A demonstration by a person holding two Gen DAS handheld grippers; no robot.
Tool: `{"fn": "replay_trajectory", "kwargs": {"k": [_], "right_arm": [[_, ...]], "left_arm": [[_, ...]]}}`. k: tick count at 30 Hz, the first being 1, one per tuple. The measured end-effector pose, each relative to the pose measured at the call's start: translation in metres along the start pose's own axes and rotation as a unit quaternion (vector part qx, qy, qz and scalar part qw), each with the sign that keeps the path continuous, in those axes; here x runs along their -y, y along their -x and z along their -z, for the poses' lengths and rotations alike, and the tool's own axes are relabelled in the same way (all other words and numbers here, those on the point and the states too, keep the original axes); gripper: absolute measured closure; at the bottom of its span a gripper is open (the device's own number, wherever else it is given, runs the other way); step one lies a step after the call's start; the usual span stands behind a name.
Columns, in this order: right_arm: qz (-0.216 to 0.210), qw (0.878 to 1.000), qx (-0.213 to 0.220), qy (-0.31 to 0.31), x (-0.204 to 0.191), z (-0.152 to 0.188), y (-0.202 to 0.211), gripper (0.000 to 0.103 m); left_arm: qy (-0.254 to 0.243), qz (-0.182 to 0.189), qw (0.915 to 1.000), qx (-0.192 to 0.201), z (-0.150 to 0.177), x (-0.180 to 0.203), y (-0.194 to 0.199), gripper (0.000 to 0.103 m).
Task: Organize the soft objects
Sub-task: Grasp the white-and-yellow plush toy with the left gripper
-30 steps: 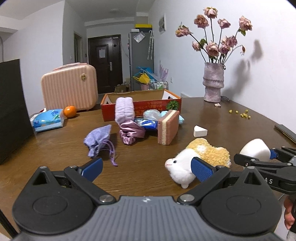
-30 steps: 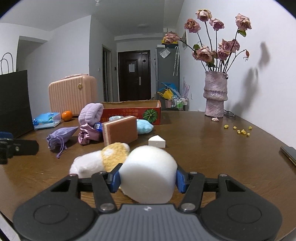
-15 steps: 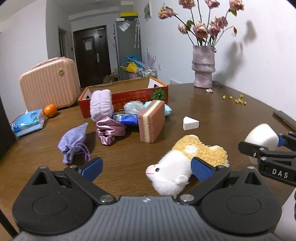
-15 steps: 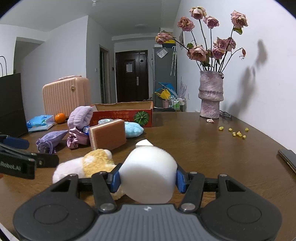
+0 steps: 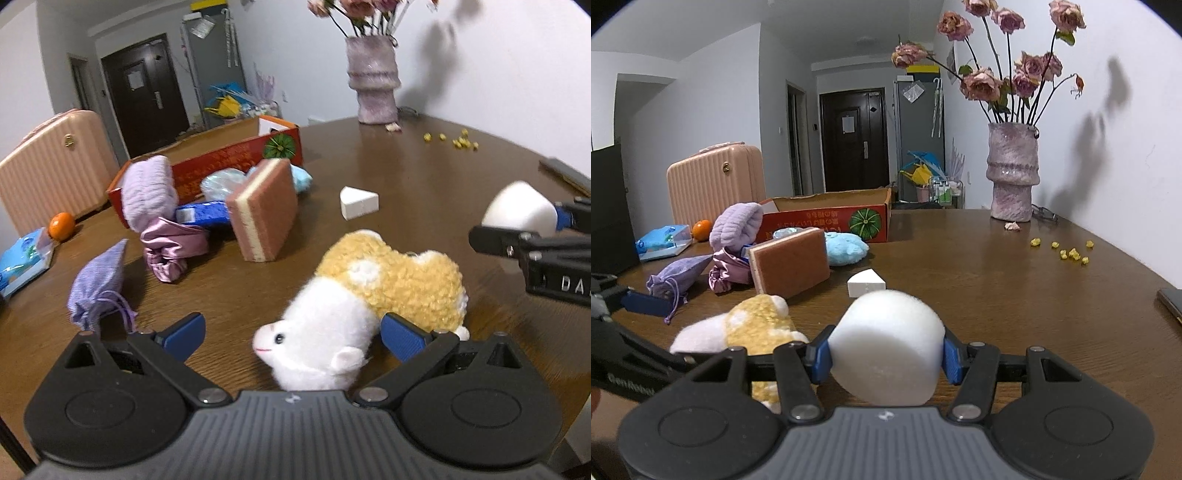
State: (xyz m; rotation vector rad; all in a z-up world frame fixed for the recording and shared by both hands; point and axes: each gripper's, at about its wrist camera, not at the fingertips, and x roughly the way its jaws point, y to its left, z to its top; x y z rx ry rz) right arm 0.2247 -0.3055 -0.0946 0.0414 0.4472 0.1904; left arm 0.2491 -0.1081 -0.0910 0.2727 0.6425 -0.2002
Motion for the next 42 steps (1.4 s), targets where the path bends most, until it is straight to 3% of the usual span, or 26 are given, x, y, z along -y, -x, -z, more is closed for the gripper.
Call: {"fn": "replay_trajectory", "kwargs": {"k": [14,26,42], "right_arm": [[0.001,1.0,-0.011,0.007,0.012,-0.008,-0.021,0.047],[-0.003,1.0,-0.019,0.013,0.013,-0.013,-0.033,0.046],[-0.002,1.0,-0.019,0.025,0.001,-0.017,-0.031,0.046]], "left_arm": [[-0.015,0.023,0.9995,-0.012,-0.015,0.008,-0.036,0.0],[0.017,0.055,0.9981,-0.02,-0.021,0.007,-0.054,0.038],[0.034,0.063,0.9974,0.008,-0.017,-0.002,-0.038,0.046]]}}
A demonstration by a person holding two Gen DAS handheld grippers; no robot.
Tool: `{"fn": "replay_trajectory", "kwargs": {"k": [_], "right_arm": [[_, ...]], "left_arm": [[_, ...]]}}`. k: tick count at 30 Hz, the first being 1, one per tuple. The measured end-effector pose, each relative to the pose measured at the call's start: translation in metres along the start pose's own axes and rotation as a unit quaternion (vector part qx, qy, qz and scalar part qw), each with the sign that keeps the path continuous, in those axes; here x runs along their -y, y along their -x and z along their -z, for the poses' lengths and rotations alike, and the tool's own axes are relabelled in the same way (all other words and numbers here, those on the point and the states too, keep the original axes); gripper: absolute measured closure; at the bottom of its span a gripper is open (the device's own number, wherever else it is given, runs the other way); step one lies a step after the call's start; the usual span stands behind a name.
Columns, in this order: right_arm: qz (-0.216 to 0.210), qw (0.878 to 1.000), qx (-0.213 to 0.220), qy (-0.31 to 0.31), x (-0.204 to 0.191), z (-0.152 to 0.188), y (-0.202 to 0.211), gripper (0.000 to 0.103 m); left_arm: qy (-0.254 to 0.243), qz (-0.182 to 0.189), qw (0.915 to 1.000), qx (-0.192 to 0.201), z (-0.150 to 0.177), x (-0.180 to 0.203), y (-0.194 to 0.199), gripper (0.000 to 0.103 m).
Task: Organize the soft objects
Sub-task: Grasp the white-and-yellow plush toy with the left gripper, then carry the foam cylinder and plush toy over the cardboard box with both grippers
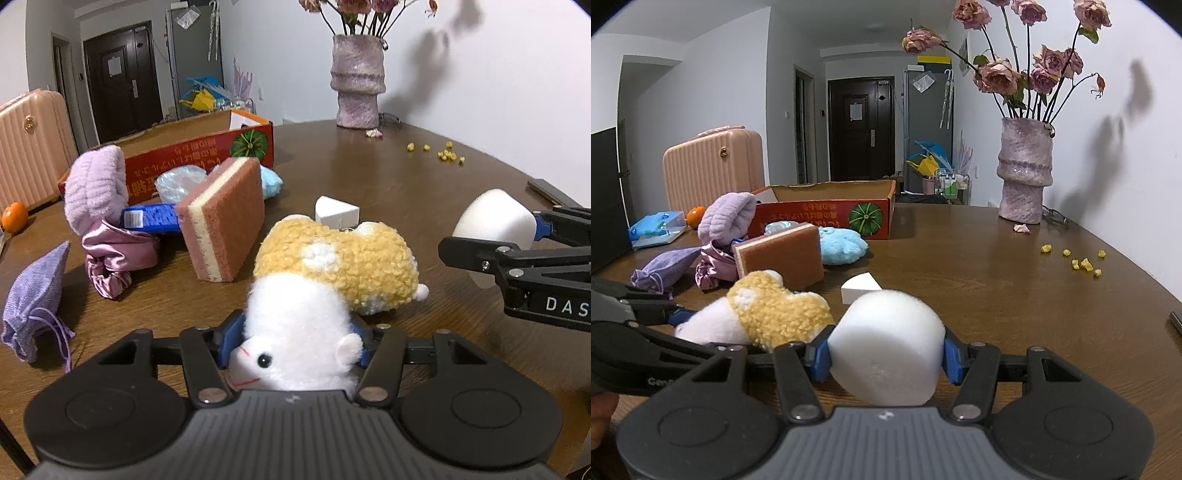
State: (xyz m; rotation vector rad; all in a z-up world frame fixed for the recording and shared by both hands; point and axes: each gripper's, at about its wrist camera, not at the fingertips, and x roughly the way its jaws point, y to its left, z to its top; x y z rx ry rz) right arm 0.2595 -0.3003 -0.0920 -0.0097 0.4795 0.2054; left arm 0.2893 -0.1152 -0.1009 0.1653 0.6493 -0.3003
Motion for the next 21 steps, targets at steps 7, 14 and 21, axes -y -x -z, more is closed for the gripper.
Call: {"fn": "replay_trajectory", "kwargs": {"k": [7,14,21], "right_arm": [[0.002,1.0,0.01,0.01,-0.009,-0.008,0.009,0.046],[0.001,0.999,0.025,0.024,-0.024,-0.022,0.018,0.046],[-0.003,0.998,0.04,0.039,-0.044,-0.04,0.018,0.046]], "left_arm": [[0.011,-0.002,0.9995,0.029,-0.003,-0.007,0.021,0.046],[0.027,-0.015,0.9973,0.067,-0.007,-0.024,0.048,0.046],[0.05,-0.036,0.9933,0.097,-0.014,-0.049,0.07,0.046]]}}
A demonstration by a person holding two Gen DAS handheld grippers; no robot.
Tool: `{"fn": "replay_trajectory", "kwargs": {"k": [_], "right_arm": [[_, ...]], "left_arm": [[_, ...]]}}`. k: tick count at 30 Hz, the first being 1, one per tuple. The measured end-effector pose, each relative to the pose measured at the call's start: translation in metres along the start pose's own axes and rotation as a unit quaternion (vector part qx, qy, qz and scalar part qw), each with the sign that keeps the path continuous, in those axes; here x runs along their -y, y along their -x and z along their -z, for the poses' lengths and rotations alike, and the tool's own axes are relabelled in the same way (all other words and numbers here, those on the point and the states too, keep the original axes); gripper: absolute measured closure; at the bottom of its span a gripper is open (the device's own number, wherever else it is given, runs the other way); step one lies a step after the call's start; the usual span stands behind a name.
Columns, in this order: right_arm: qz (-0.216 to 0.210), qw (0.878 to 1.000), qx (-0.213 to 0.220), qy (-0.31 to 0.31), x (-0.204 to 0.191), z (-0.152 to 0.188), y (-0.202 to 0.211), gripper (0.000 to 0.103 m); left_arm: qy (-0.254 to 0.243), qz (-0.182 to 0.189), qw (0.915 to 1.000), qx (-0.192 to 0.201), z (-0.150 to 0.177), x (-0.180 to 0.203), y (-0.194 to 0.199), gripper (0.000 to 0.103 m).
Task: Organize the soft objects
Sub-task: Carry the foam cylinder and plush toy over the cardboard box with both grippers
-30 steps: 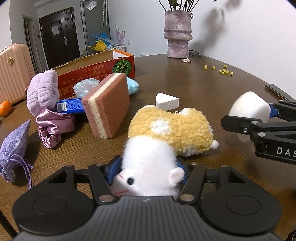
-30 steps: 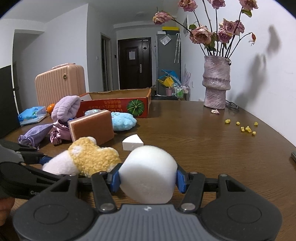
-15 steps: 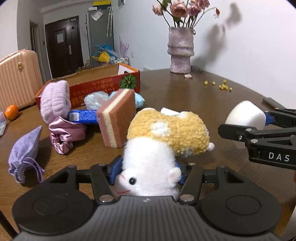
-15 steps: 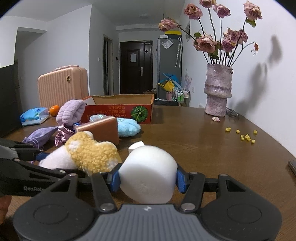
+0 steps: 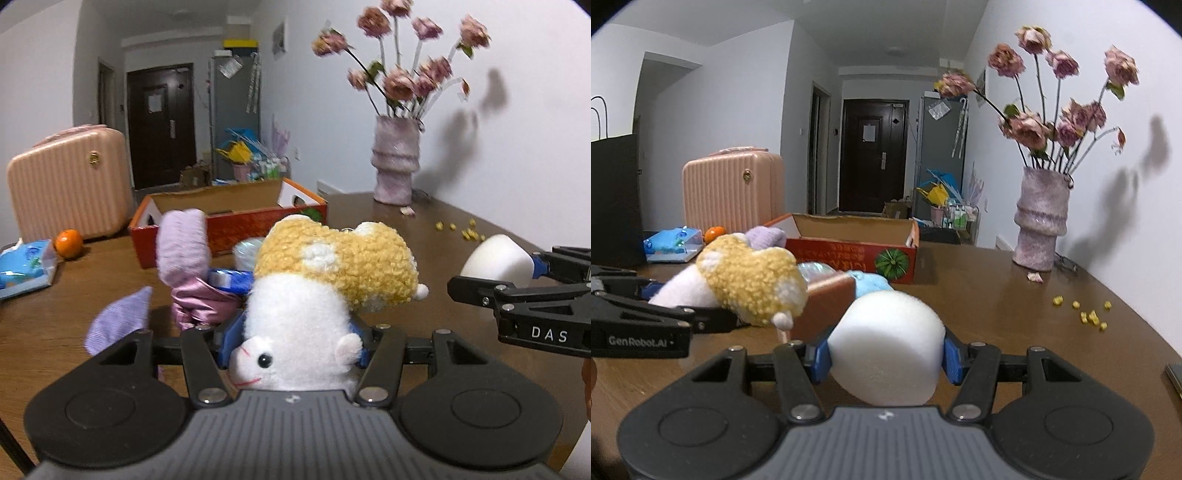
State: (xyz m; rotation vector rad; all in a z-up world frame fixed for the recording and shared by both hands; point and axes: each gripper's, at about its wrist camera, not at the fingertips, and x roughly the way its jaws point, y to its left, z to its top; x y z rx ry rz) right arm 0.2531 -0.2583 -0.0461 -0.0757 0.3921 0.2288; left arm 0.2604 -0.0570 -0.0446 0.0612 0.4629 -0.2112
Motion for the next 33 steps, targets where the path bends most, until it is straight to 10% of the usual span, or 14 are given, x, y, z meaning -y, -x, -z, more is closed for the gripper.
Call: {"fn": "replay_trajectory", "kwargs": {"k": [33], "right_arm": [[-0.015,0.999,0.041,0.003,-0.027,-0.076,-0.083,0.046]], "left_arm": [[0.053,-0.076,0.9932,0.071,-0.061,-0.093,-0.025,0.046]]}}
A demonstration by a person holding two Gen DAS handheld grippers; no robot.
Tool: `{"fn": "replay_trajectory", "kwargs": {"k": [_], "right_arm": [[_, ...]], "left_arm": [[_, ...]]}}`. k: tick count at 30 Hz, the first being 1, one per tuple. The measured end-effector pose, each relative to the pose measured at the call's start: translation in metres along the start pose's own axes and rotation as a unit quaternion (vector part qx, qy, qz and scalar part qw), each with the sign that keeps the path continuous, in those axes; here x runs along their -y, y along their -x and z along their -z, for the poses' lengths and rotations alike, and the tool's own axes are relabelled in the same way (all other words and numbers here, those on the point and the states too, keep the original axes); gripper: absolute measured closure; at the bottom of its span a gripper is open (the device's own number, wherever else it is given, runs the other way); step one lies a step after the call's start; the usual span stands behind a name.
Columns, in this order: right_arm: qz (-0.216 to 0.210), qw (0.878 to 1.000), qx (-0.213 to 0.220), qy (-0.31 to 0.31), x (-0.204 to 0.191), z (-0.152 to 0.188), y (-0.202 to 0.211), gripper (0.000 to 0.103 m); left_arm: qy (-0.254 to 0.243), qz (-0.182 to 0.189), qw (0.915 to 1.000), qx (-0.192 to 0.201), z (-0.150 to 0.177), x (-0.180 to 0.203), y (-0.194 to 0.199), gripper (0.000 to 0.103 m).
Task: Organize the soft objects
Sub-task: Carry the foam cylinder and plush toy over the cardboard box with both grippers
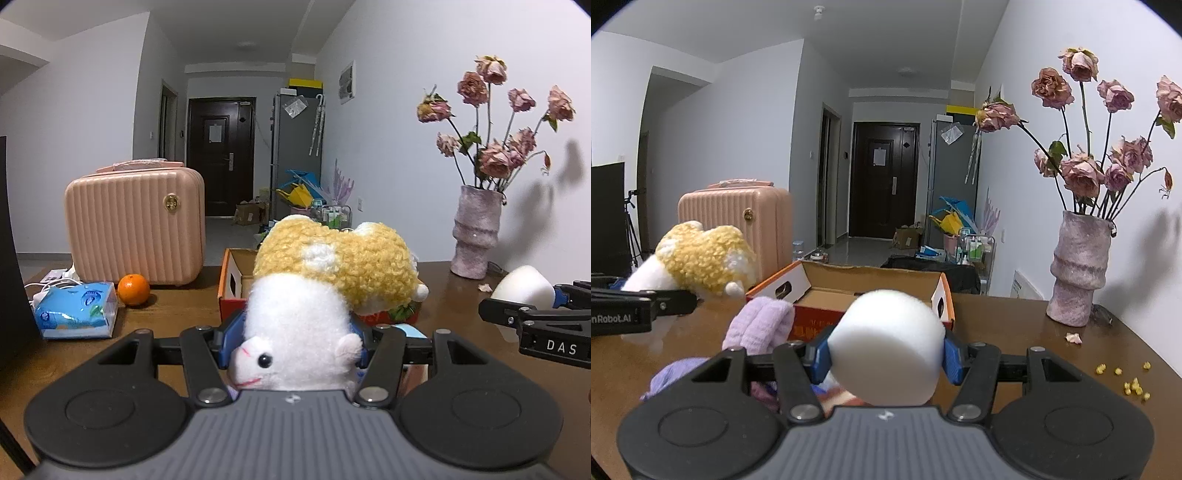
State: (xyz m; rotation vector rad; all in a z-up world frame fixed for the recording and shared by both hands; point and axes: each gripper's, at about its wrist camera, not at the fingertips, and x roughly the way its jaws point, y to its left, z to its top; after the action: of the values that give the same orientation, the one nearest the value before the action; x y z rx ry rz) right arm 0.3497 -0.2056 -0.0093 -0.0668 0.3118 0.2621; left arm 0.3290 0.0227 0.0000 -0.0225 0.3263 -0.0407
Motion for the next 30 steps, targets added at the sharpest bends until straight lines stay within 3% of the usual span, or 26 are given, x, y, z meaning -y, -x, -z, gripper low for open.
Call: {"fn": "replay_trajectory", "kwargs": {"k": [30], "right_arm": [[-0.001,1.0,0.01,0.0,0.014,-0.053,-0.133,0.046]], "left_arm": [[0.03,-0.029,0.999,0.015,-0.051,-0.038,-0.112,0.046]]}}
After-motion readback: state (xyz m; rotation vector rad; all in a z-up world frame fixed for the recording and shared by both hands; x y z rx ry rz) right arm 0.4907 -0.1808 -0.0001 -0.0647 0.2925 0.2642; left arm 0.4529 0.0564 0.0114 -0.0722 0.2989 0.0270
